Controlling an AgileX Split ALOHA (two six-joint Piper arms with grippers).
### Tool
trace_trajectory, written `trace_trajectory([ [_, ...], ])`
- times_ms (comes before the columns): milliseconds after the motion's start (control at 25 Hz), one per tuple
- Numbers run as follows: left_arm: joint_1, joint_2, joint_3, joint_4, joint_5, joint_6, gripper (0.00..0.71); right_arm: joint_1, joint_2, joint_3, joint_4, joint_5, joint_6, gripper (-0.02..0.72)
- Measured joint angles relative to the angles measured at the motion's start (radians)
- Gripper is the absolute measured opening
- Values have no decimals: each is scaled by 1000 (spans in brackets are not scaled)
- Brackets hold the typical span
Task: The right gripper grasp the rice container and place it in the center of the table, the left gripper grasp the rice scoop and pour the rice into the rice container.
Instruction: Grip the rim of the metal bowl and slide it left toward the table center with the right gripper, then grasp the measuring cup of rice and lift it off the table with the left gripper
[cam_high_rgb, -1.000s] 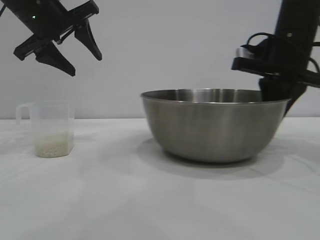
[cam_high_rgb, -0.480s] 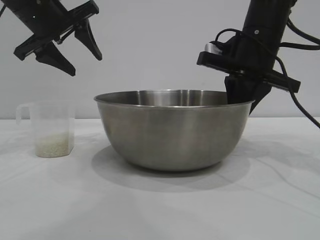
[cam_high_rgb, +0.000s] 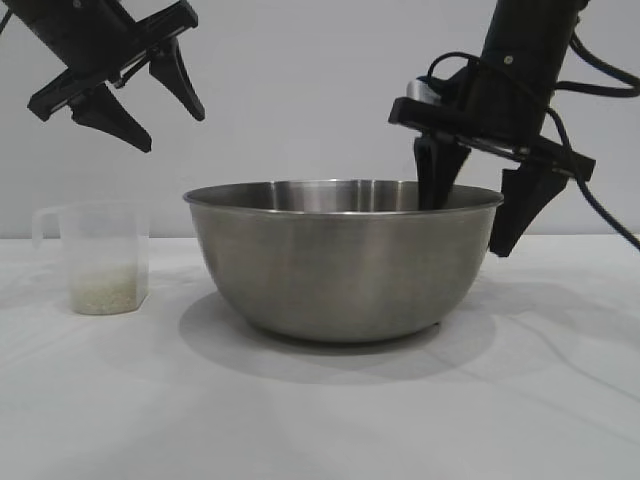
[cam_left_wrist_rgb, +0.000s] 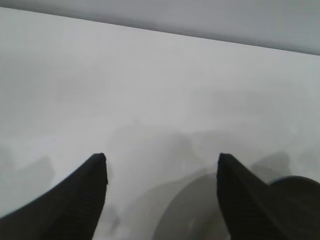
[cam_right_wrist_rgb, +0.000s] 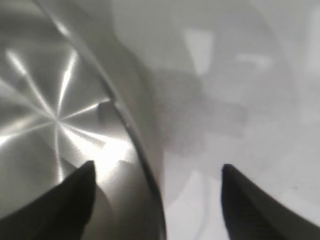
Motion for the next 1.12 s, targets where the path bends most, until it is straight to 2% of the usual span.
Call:
trace_trajectory([
  [80,0,0,0,0,0,0,414,0,-38,0,-32,0,0,500],
  [120,0,0,0,0,0,0,414,0,-59,0,-54,0,0,540],
  [320,0,0,0,0,2,0,414,-20,-144,0,-159,31,0,526],
  [520,0,0,0,0,4,0,414,-92,-202,0,-224,92,0,526],
  [840,0,0,0,-2,4,0,414,-236,-262,0,-246,124,1,526],
  [1120,-2,0,0,-4,8,0,414,-259,-425,0,-235,132,1,526],
])
